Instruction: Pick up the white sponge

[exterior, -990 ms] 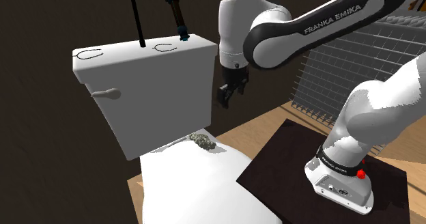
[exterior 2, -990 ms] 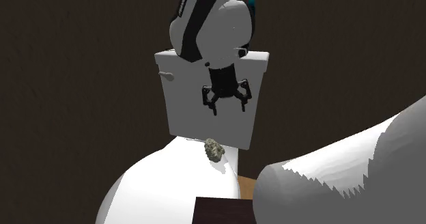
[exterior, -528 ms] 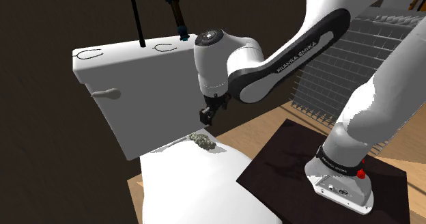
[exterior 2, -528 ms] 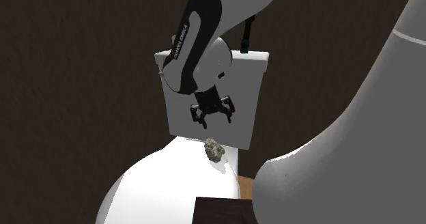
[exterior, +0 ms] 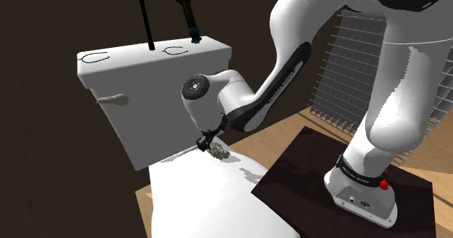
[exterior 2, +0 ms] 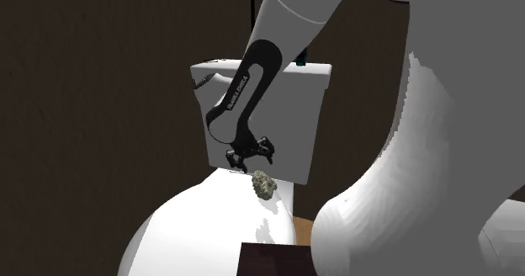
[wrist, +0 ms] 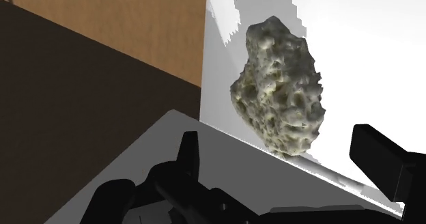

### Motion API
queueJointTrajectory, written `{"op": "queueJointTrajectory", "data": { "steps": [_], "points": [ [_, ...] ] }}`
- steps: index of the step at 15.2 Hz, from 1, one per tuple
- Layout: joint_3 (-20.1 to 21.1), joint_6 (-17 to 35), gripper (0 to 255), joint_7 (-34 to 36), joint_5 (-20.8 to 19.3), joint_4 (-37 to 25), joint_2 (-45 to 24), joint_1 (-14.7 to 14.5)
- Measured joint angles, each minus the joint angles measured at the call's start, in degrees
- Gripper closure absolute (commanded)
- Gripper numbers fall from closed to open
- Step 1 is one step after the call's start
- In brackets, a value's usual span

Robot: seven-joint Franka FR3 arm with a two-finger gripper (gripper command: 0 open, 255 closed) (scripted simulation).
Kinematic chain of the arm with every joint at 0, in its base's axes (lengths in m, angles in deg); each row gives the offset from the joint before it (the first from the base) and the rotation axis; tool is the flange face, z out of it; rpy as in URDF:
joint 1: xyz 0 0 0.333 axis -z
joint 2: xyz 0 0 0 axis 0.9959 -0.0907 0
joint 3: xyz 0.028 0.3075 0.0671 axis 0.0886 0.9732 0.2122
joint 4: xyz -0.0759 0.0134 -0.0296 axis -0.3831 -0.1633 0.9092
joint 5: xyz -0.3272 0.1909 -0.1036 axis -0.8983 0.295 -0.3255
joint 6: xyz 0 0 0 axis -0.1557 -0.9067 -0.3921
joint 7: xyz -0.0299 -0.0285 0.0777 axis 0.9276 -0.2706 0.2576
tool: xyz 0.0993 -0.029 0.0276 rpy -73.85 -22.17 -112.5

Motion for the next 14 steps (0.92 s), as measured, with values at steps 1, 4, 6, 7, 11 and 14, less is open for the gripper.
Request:
{"op": "queueJointTrajectory", "data": {
  "steps": [1, 4, 6, 7, 11, 14],
  "points": [
    [-0.78, -0.97, 0, 2.49, -3.07, -2.01, -3.21, -1.55],
    [-2.3, -1.38, 0, 5.41, -7.03, -4.11, -7.22, -3.26],
    [-3.04, -0.89, 0, 6.82, -8.67, -4.32, -8.74, -3.77],
    [-3.39, -0.72, 0, 7.3, -9.36, -4.65, -9.54, -3.99],
    [-4.22, -0.27, 255, 8.93, -11.09, -5.23, -11.55, -4.75],
    [-4.31, -0.17, 255, 9.12, -11.32, -5.24, -11.67, -4.8]
  ]
}}
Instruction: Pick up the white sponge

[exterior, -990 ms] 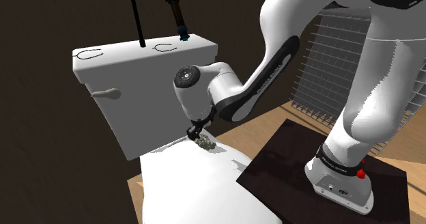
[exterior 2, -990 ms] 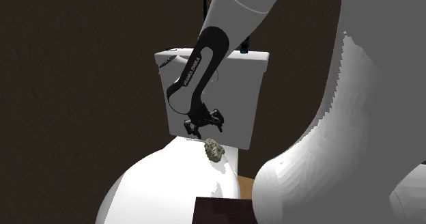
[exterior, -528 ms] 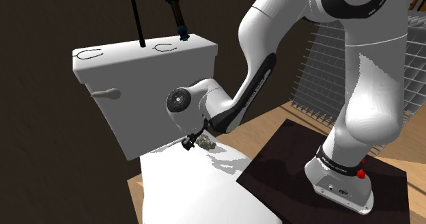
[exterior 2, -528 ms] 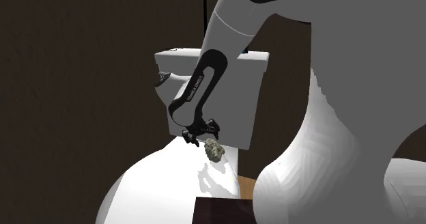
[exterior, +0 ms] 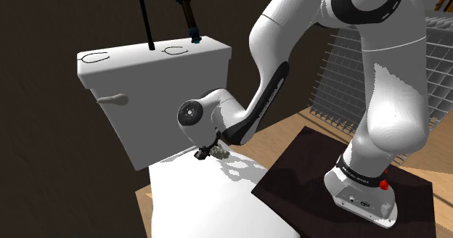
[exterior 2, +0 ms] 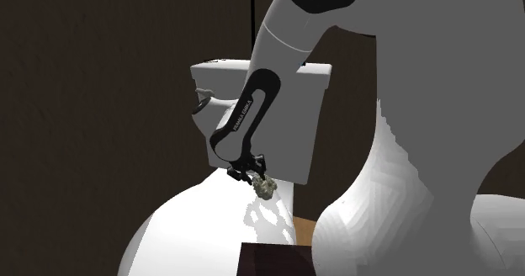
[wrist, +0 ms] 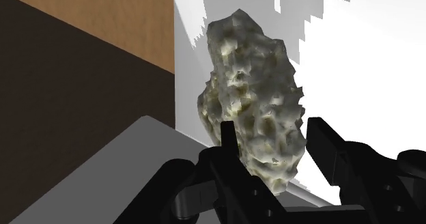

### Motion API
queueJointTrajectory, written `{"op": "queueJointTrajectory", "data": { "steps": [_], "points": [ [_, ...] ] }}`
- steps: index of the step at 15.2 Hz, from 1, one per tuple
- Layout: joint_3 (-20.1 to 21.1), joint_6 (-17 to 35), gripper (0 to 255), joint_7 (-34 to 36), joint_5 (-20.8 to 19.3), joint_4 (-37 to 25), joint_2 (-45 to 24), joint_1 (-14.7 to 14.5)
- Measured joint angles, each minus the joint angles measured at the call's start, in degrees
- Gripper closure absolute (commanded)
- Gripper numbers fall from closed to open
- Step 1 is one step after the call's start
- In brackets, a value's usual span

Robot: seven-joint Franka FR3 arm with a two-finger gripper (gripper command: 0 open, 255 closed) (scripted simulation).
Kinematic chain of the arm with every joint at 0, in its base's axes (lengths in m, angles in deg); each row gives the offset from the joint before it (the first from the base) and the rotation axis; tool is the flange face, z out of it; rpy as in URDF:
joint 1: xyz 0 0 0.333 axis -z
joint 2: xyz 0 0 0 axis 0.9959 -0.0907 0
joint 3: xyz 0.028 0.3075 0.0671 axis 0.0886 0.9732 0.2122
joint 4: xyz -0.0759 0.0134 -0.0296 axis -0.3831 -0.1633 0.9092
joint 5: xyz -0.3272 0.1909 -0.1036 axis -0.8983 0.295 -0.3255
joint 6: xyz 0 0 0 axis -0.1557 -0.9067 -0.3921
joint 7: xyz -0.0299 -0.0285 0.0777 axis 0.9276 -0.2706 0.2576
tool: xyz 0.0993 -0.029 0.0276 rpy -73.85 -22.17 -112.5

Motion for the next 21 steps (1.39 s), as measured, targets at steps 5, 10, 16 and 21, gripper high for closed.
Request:
{"op": "queueJointTrajectory", "data": {
  "steps": [5, 10, 16, 21],
  "points": [
    [0.0, 0.06, 255, 0.03, -0.04, -0.01, 0.02, 0.0],
    [0.68, -0.41, 255, -1.21, 1.37, 0.46, 1.52, 0.54],
    [2.51, -1.79, 255, -4.77, 5.32, 1.18, 5.67, 1.88],
    [4.0, -3.31, 255, -7.96, 8.91, 1.27, 9.11, 2.8]
  ]
}}
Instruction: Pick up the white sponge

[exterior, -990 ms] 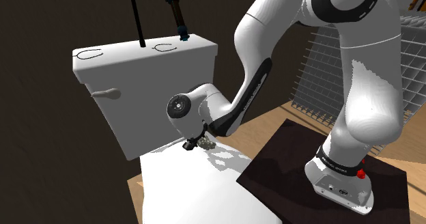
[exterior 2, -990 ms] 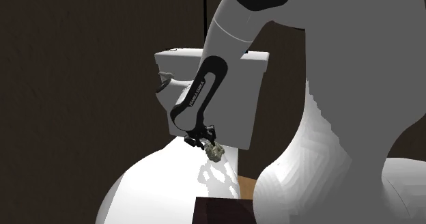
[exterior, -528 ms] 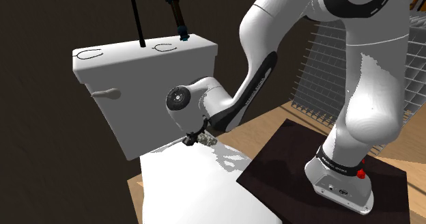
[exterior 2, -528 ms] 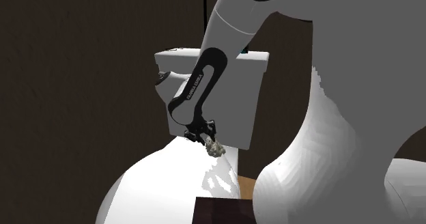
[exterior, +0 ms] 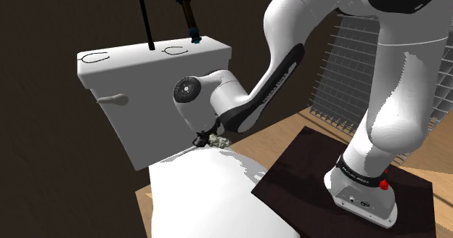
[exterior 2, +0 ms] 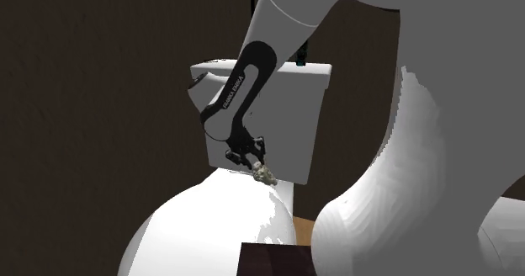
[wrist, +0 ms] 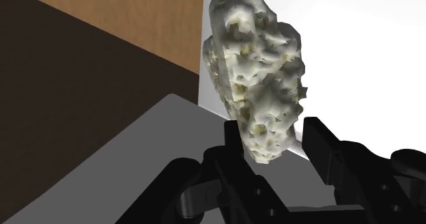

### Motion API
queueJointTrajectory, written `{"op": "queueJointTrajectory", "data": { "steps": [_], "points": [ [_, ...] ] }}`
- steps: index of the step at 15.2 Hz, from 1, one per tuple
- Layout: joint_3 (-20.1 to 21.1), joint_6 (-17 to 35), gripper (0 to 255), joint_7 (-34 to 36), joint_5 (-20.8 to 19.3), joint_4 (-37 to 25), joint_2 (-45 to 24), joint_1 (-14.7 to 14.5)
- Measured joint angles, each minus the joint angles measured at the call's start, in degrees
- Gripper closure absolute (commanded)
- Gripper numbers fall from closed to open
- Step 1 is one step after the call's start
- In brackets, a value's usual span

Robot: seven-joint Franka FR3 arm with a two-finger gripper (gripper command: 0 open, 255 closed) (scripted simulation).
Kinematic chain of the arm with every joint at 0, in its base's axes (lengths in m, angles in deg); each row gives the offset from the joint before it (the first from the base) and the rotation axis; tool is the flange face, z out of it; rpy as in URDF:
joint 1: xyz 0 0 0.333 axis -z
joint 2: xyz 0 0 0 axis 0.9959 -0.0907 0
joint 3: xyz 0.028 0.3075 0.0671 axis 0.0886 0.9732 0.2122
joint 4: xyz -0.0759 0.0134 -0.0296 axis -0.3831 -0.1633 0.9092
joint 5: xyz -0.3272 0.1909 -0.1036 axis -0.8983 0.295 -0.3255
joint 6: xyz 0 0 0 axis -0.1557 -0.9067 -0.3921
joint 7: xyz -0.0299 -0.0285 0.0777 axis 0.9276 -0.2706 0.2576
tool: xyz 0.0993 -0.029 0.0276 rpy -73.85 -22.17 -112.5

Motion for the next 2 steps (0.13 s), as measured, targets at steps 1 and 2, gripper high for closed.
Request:
{"op": "queueJointTrajectory", "data": {
  "steps": [1, 2],
  "points": [
    [0.18, -0.07, 255, -0.59, 0.56, 0.21, 0.7, 0.27],
    [0.36, -0.26, 255, -1.04, 1.06, 0.25, 1.2, 0.41]
  ]
}}
